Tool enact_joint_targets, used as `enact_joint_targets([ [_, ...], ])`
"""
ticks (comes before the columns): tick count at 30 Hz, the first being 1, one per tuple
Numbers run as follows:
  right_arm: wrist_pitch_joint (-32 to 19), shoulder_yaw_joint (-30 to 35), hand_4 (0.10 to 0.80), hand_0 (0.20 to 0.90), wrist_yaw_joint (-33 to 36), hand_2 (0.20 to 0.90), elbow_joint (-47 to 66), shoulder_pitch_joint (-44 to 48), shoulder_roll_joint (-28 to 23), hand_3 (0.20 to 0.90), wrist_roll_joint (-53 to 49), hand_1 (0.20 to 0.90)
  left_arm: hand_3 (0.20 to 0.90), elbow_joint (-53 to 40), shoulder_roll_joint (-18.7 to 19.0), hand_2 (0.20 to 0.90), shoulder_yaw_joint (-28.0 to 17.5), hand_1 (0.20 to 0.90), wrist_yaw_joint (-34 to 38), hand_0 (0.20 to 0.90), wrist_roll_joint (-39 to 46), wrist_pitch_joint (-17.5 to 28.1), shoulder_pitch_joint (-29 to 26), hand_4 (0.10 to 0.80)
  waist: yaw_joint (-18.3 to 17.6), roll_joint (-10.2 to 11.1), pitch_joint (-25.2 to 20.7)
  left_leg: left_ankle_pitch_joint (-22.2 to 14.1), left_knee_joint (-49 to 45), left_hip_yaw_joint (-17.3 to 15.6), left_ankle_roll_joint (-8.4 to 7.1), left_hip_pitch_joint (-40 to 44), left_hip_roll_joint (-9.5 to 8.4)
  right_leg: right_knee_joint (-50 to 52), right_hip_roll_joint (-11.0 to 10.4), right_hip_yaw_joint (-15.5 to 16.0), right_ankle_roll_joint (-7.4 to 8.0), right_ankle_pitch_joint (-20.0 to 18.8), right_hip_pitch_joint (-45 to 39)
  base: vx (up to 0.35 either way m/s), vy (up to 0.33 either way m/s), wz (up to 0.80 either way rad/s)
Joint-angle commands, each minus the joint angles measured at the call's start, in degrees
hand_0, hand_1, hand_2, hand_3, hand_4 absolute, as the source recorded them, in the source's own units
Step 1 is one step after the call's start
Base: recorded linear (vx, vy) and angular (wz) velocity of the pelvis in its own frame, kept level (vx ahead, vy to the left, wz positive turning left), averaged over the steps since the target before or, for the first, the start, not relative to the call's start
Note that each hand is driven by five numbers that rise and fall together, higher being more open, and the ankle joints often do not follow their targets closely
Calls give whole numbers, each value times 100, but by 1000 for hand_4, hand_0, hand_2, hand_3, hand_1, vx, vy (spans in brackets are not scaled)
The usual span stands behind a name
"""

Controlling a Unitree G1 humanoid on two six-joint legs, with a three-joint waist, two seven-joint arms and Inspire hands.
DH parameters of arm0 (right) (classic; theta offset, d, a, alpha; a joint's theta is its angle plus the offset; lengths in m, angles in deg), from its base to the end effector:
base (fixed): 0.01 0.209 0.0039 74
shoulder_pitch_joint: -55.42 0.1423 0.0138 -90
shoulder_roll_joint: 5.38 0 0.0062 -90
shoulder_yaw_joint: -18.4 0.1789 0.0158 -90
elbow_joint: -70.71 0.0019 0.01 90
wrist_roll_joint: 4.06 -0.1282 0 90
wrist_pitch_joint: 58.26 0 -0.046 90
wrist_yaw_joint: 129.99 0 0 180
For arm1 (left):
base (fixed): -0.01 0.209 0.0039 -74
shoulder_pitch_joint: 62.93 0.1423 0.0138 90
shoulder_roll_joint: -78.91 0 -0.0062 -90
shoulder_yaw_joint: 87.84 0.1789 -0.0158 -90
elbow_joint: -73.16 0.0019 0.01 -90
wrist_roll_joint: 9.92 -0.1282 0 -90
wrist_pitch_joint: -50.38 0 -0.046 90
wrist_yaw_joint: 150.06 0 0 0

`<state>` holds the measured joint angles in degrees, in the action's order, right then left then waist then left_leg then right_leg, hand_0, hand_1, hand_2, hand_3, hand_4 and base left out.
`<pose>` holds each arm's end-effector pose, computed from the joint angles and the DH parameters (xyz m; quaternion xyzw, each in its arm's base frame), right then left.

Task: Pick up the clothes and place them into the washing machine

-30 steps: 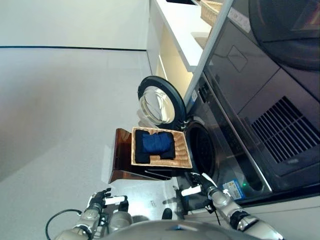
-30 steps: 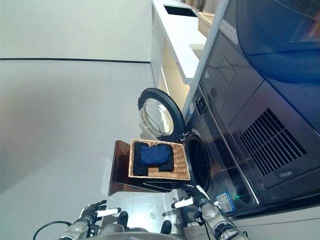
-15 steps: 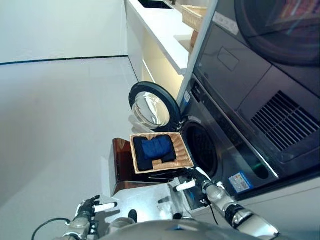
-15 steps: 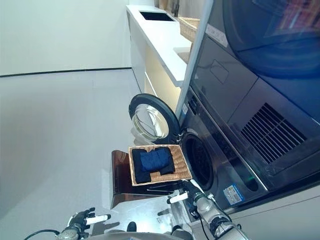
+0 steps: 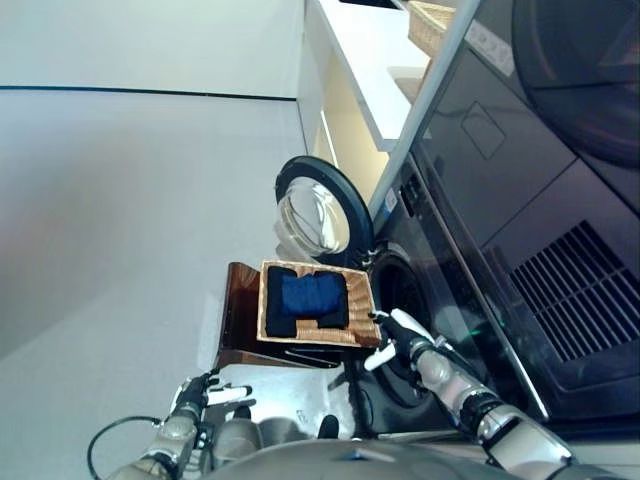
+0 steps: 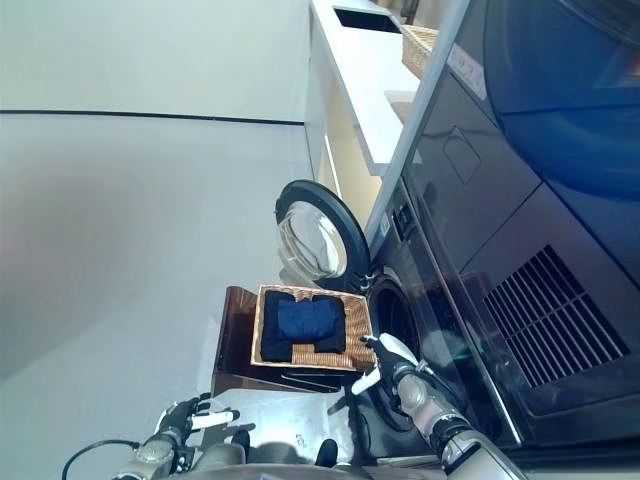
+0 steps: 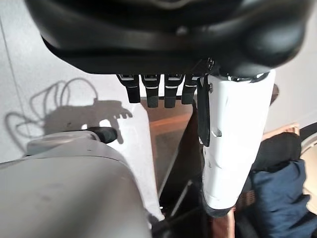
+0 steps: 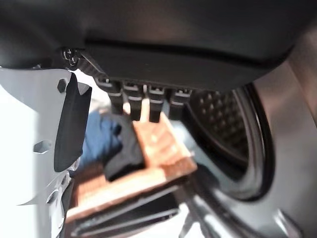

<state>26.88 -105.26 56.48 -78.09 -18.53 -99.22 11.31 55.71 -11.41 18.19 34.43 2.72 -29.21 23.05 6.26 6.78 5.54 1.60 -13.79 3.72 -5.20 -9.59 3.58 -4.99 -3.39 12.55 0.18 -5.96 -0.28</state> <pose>0.1809 -0.1968 -0.0576 -0.4422 0.3001 0.1803 0.8258 0.0934 0.2242 -0.0942 0.1297 0.4863 0.0539 0.8624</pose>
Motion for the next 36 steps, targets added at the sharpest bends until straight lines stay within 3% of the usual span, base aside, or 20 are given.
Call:
enact_joint_targets([
  [1,-134,-103,800,900,295,900,206,705,-336,900,3,900,900,-91,-10,900,-69,900,140,900,86,208,-171,800,92,-34,-96,367,1294,-191,102,-119,69,9,-46,-95,494,342,-21,223,64,14],
  [4,-133,-167,800,900,303,900,307,741,-350,900,141,900,900,30,-46,900,-71,900,218,900,23,186,-121,800,41,-130,-243,521,1774,-256,99,21,76,25,-25,-153,524,488,-89,175,96,-15],
  [11,-63,-444,800,900,359,900,464,1001,-279,900,784,900,900,-88,3,900,-51,900,261,900,-6,279,32,800,143,-124,-300,271,1728,-705,226,305,-110,161,-414,-266,743,450,-98,145,134,-42],
  [14,-44,-777,800,900,543,900,-90,1610,-125,900,1099,900,900,-262,76,900,-35,900,307,900,91,353,16,800,330,-156,7,114,1392,-885,317,77,-61,790,-550,-146,786,457,389,-109,65,-36],
  [15,7,-968,800,900,660,900,-186,1962,-94,900,1252,900,900,-347,115,900,18,900,365,900,191,412,-79,800,418,-177,241,92,1217,-935,314,-120,-21,933,-611,67,784,384,687,-259,15,-40],
  [20,469,-1650,800,900,1378,900,-809,2952,-196,900,2453,900,900,-728,50,900,199,900,575,900,607,556,-366,800,512,-193,718,91,839,-782,268,-900,-28,782,-592,316,662,207,1196,-119,-41,-6],
  [25,853,-2037,800,900,1667,900,-1353,3578,-369,900,3182,900,900,-783,24,900,408,900,671,900,720,597,-640,800,571,-267,980,147,643,-628,268,-1342,-52,1123,-597,448,592,335,1650,-48,4,16],
  [36,1155,-1986,800,900,2005,900,-1760,4106,-545,900,3153,900,900,-966,71,900,543,900,884,900,935,571,-1007,800,767,-261,1229,92,353,-281,245,-1829,-138,1530,-624,630,534,576,1996,32,-18,18],
])
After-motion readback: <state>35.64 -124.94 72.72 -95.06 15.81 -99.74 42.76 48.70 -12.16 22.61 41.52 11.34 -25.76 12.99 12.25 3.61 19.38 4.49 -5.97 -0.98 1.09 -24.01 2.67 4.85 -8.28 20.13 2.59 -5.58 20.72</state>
